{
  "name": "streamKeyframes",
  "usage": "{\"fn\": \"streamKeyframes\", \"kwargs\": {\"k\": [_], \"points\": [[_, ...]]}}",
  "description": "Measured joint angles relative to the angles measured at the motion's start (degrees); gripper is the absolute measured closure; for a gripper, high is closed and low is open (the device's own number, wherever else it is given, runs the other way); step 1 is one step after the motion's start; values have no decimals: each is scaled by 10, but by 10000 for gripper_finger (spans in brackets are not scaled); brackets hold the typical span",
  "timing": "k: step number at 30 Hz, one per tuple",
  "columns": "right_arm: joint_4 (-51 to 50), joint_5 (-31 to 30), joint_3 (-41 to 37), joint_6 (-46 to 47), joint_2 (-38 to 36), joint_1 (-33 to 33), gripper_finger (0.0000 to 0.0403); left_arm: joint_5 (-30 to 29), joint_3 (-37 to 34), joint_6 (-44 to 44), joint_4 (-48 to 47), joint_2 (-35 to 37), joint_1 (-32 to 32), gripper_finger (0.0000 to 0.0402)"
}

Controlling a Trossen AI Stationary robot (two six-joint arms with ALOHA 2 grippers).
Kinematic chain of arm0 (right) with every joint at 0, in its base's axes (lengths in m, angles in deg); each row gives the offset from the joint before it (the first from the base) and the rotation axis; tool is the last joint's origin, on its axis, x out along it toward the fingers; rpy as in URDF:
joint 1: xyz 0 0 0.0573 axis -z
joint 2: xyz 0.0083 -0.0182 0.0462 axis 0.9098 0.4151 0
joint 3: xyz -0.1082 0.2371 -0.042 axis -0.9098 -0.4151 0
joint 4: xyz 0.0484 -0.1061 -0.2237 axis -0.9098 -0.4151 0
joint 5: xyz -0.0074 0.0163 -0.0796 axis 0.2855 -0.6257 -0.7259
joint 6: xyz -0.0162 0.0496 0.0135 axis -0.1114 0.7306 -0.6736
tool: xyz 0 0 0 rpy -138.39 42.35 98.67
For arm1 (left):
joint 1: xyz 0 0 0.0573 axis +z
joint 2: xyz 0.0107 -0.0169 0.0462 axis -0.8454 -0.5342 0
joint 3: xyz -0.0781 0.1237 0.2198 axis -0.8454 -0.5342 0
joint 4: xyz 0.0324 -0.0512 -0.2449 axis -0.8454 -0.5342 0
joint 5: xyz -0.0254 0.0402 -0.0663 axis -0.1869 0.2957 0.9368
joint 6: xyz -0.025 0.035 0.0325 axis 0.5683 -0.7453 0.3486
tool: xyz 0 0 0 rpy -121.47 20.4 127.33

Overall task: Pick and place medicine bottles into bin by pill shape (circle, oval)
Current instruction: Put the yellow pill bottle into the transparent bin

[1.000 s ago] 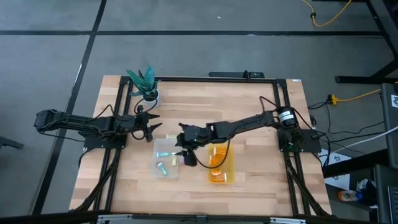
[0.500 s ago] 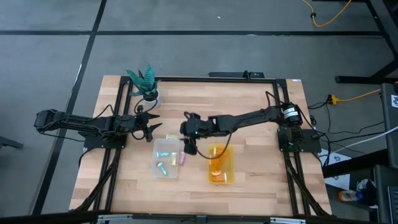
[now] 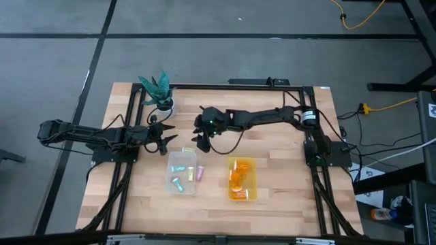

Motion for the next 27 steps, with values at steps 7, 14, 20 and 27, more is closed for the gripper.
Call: {"fn": "streamKeyframes", "kwargs": {"k": [7,14,20,27], "points": [[43,46,0,20,31,14,206,0,0,0,0,0,0,211],[92,53,0,16,79,15,206,0,0,0,0,0,0,211],[82,62,83,-2,123,25,206,0,0,-14,0,0,0,211],[-102,62,188,-41,160,31,206,0,0,-19,0,0,0,211]]}}
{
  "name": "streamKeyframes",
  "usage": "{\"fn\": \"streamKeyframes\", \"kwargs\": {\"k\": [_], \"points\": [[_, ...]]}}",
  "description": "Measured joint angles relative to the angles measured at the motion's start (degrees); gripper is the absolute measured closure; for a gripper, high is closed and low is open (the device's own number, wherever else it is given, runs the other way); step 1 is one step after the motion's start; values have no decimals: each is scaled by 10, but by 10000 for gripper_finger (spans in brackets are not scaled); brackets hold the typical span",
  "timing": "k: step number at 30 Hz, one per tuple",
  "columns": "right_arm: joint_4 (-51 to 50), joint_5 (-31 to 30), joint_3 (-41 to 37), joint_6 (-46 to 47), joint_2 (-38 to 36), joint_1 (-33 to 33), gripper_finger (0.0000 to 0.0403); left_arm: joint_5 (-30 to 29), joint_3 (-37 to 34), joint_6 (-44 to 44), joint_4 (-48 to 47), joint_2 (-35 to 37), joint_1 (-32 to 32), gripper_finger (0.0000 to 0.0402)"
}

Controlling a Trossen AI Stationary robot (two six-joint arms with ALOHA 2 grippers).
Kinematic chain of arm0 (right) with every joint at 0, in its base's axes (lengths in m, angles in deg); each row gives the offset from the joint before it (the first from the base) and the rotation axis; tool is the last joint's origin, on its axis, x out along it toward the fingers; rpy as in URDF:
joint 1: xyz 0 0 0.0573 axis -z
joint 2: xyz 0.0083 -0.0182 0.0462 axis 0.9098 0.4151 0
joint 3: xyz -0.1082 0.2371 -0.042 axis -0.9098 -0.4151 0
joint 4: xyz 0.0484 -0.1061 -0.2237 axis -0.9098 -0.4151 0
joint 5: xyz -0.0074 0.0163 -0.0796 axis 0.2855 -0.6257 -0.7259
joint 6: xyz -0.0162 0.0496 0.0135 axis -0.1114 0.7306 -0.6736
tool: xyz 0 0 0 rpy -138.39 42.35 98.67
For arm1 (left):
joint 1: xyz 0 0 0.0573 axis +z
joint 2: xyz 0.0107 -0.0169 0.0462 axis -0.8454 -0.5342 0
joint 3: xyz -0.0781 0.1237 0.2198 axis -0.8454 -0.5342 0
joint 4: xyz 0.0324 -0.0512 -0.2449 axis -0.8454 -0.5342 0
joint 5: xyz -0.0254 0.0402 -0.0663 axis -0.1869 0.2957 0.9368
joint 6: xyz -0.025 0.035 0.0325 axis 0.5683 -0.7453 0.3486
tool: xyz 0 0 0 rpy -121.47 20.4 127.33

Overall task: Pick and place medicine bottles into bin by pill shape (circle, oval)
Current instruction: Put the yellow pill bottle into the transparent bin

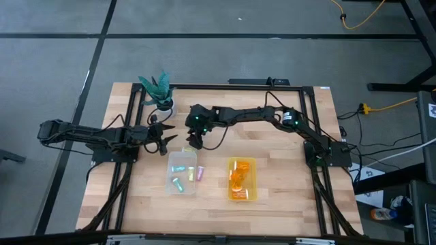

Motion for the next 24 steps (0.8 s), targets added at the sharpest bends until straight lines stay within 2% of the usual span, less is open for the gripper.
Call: {"fn": "streamKeyframes", "kwargs": {"k": [7,24], "points": [[-34,74,3,-34,0,-6,206,0,0,0,0,0,0,211],[-28,114,3,-94,33,-10,206,0,0,0,0,0,0,211]]}}
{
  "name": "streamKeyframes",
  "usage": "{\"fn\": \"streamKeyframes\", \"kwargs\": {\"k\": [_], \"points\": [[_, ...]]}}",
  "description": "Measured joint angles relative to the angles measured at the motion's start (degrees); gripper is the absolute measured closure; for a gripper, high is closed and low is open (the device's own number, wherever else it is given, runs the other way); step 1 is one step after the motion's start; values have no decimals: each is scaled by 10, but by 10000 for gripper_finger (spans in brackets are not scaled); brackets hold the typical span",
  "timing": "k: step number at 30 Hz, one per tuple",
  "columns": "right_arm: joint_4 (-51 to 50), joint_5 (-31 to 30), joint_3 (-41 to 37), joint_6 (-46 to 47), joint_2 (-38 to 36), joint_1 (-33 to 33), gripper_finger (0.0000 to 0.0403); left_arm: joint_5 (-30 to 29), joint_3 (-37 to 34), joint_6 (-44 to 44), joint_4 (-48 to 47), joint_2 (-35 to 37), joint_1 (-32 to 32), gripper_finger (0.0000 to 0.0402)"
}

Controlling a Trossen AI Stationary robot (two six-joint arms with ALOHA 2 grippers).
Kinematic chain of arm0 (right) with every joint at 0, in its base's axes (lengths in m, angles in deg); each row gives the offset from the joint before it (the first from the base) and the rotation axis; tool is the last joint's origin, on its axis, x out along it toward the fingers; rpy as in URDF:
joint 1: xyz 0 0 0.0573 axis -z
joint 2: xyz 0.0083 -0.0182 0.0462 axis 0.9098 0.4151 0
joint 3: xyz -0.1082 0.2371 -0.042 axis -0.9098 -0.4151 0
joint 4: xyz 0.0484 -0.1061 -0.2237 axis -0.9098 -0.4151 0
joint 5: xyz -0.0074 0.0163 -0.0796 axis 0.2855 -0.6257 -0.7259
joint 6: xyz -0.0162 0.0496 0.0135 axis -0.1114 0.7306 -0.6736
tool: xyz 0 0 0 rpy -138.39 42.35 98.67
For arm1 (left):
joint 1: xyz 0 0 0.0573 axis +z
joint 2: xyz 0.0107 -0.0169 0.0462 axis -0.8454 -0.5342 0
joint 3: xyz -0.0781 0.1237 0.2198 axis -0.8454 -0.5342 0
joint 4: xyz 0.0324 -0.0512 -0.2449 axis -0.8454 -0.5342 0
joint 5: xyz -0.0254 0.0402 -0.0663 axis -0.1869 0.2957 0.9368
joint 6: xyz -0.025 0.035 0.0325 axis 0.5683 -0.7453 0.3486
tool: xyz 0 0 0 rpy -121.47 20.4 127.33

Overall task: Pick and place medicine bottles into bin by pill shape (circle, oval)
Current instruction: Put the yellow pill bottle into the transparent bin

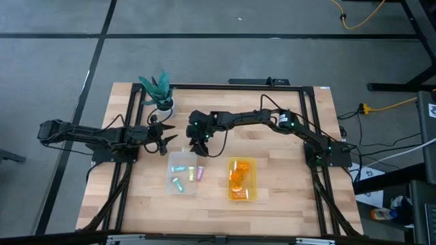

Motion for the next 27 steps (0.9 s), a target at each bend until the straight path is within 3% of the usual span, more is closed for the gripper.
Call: {"fn": "streamKeyframes", "kwargs": {"k": [9,13,19,27], "points": [[7,-22,0,-29,14,-3,206,0,0,0,0,0,0,211],[9,-72,1,-42,14,-7,206,0,0,0,0,0,0,211],[15,-93,1,-47,14,-5,208,0,0,0,0,0,0,211],[16,-132,1,-44,15,-2,261,0,0,0,0,0,0,211]]}}
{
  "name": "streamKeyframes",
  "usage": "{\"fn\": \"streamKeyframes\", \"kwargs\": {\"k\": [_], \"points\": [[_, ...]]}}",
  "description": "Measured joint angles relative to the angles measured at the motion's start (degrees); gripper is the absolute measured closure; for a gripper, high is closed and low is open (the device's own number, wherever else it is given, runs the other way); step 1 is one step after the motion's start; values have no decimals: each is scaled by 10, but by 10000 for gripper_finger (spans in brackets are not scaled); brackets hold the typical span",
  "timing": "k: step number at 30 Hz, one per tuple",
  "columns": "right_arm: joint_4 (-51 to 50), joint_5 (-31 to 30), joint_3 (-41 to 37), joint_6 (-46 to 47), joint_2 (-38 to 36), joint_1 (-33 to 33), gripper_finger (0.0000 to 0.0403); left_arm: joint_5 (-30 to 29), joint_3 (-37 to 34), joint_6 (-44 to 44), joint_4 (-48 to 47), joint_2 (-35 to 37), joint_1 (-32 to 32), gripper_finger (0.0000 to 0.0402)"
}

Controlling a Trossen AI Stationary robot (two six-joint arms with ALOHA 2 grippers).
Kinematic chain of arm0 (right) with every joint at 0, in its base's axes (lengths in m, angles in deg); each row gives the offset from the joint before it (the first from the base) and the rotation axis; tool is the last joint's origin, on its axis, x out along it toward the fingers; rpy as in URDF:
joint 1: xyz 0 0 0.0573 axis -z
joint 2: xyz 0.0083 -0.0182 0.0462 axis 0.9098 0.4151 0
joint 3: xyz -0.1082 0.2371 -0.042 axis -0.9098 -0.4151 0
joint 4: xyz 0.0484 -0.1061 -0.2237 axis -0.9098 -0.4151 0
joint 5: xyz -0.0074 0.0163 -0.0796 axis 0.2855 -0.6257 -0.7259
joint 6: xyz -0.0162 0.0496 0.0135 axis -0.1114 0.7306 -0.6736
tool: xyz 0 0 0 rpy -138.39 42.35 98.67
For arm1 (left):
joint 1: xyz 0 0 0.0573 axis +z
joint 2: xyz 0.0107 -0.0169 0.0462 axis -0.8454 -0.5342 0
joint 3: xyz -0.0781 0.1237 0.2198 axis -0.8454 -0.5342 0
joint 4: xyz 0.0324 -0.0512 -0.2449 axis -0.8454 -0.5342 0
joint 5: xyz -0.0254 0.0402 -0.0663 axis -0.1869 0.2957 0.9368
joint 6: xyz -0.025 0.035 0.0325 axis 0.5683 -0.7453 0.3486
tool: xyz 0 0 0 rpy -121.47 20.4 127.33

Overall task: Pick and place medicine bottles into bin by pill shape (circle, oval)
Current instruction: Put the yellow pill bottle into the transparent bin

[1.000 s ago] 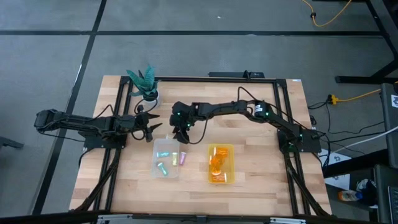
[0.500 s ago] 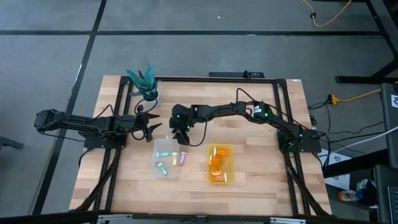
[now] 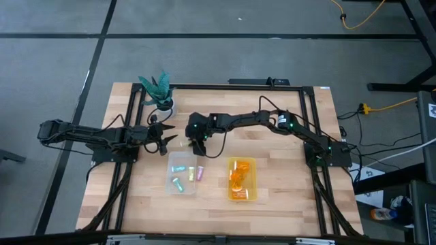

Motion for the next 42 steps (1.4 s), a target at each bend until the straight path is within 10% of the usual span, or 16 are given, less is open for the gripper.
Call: {"fn": "streamKeyframes", "kwargs": {"k": [10,20,35,42], "points": [[-56,-17,42,16,1,15,293,0,0,0,0,0,0,211],[-298,-253,202,105,1,0,296,0,0,0,0,0,0,211],[-431,-185,257,146,-40,-74,298,29,2,0,-7,58,0,211],[-415,-121,256,149,-47,-108,298,39,69,38,-211,111,0,211]]}}
